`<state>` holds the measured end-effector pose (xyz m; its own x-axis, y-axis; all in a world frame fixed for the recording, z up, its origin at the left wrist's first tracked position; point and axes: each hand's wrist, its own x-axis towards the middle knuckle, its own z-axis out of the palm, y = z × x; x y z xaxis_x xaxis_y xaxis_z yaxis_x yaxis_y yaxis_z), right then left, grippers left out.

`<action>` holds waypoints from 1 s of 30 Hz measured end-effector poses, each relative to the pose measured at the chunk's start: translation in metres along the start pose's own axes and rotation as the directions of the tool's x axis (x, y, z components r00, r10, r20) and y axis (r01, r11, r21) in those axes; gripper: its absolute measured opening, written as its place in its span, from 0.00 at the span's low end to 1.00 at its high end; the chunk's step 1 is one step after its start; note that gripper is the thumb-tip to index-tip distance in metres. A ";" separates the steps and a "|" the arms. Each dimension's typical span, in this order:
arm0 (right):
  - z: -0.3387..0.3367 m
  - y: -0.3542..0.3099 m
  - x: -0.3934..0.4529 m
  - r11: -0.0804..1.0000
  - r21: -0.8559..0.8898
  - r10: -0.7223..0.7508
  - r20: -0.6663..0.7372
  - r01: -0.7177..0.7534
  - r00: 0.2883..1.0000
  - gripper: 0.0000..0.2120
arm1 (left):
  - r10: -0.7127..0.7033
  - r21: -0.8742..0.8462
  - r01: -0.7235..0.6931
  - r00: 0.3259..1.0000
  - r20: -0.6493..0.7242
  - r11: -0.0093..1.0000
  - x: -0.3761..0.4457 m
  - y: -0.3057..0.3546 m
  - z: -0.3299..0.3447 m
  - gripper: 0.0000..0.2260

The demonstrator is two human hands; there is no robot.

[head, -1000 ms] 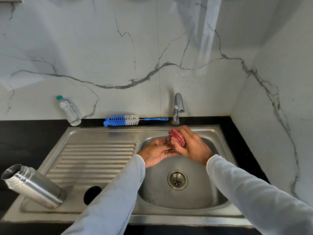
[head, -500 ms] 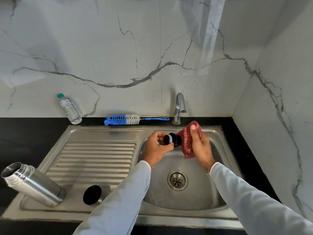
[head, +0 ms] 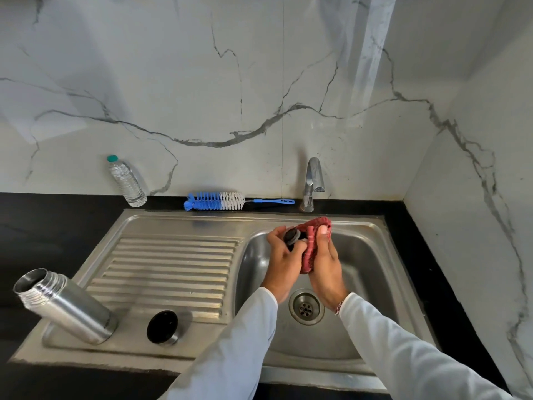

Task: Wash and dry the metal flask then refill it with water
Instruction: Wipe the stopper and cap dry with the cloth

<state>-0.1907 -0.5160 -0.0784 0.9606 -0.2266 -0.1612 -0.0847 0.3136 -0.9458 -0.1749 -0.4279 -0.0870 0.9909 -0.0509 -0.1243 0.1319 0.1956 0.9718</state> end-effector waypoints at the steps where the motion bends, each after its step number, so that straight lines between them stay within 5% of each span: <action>1: 0.001 0.000 0.001 0.999 0.053 0.015 -0.022 -0.014 1.000 0.27 | -0.002 0.004 0.002 1.000 0.013 1.000 0.002 0.001 -0.002 0.20; 8: 0.005 -0.003 0.007 0.950 0.300 0.138 -0.148 -0.089 0.979 0.29 | 0.065 0.006 -0.065 0.997 -0.044 0.998 0.002 -0.001 -0.012 0.15; 11: -0.002 -0.008 0.017 0.912 0.391 0.192 -0.143 -0.123 0.971 0.32 | 0.191 0.131 -0.187 0.981 -0.020 0.974 0.007 0.005 -0.021 0.16; 13: -0.005 -0.009 0.024 0.857 0.482 0.242 -0.065 -0.182 0.968 0.34 | 0.306 0.312 -0.300 0.952 0.030 0.901 0.010 0.010 -0.027 0.19; 16: -0.010 -0.008 0.021 0.771 0.556 0.325 0.075 -0.310 0.943 0.41 | 0.467 0.609 -0.439 0.875 0.125 0.661 0.012 0.015 -0.034 0.22; 19: -0.016 -0.013 0.013 0.800 0.483 0.302 0.191 -0.357 0.934 0.44 | 0.406 0.718 -0.407 0.894 0.188 0.564 0.012 0.019 -0.040 0.29; 23: -0.015 -0.013 0.015 0.910 0.295 0.261 0.134 -0.290 0.956 0.13 | 0.251 0.787 -0.295 0.950 0.183 0.542 0.012 0.020 -0.048 0.32; 26: -0.016 -0.008 0.022 0.951 0.190 0.260 -0.073 -0.243 0.963 0.14 | 0.236 0.767 -0.320 0.946 0.223 0.556 0.013 0.018 -0.052 0.24; 30: -0.005 -0.009 0.013 0.990 0.076 0.121 -0.060 -0.116 0.991 0.14 | 0.259 0.761 -0.410 0.911 0.321 0.502 0.014 0.014 -0.043 0.17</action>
<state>-0.1786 -0.5265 -0.0736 0.9258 -0.2416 -0.2906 -0.1751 0.4072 -0.8964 -0.1577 -0.3843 -0.0838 0.9290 -0.3098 0.2025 -0.3596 -0.6264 0.6916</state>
